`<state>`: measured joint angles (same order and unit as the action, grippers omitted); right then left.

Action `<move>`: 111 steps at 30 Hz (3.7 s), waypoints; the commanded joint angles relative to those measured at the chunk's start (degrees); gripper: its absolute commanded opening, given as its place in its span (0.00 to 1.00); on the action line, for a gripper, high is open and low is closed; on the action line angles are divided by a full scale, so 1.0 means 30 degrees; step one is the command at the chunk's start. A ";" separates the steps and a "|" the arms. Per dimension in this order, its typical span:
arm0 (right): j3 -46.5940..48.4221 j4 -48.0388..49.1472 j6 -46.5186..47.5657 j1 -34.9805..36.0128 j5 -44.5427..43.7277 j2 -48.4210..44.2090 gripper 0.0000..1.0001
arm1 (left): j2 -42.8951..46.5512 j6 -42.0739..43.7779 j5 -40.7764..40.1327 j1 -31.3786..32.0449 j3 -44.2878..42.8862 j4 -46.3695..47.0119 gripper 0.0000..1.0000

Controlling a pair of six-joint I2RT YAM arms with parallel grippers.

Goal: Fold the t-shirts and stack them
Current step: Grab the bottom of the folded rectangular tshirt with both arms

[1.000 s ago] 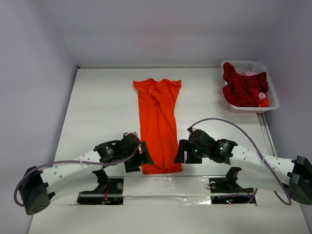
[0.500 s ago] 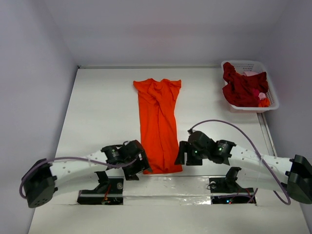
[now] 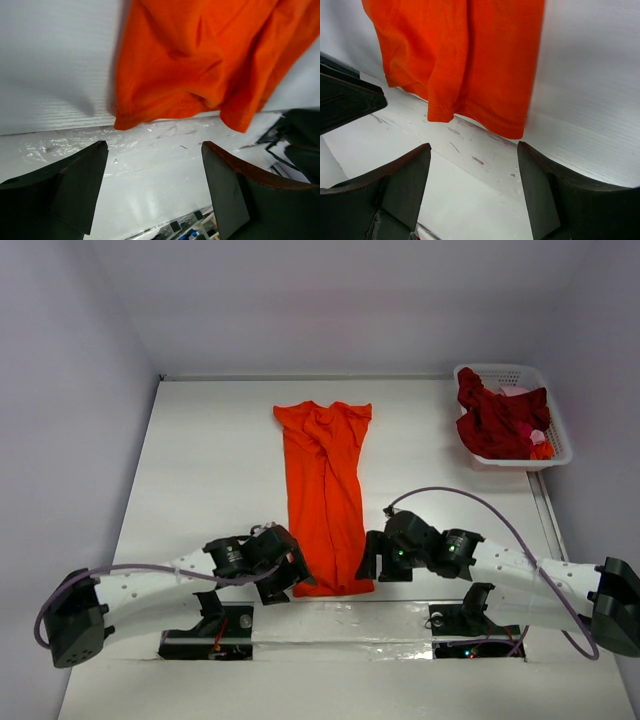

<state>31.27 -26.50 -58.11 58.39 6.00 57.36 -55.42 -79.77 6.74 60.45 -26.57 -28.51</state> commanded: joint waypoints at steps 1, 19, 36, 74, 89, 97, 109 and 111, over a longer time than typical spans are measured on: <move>0.0124 0.0748 -0.0172 0.0224 -0.0124 -0.0050 0.75 | 0.1713 -0.1650 -0.0784 0.0125 0.1029 -0.0867 0.73; 0.0916 0.0162 -0.0201 0.0400 -0.0389 -0.0195 0.75 | -0.1391 -0.1095 -0.2071 0.0125 -0.0227 -0.0458 0.70; 0.0828 0.0134 -0.0230 0.0400 -0.0359 -0.0224 0.75 | -0.0982 -0.2531 -0.2980 0.0125 0.1561 0.0540 0.60; 0.2205 -0.0368 -0.0640 0.0400 -0.1295 0.3432 0.75 | -0.1390 -0.2737 -0.2805 0.0125 0.0389 -0.0691 0.24; -0.0050 0.3470 -0.2369 0.0400 -0.0009 0.6015 0.75 | -0.1156 -0.2766 -0.2892 0.0125 0.0301 -0.0925 0.23; -0.0021 0.2391 -0.2748 0.0400 -0.0651 0.5081 0.73 | -0.0893 -0.2883 -0.2892 0.0125 0.0418 -0.1013 0.23; -0.0344 0.0395 -0.3426 0.0400 -0.1474 0.2962 0.67 | -0.0921 -0.2855 -0.2892 0.0125 0.0301 -0.1043 0.23; -0.0228 0.1098 -0.3133 0.0400 -0.0977 0.3727 0.66 | -0.0951 -0.2825 -0.2892 0.0125 0.0243 -0.1042 0.23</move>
<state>30.89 -24.82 -67.83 59.00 2.59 65.89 -58.74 -87.13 -0.08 60.45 -24.77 -29.47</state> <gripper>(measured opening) 0.667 0.239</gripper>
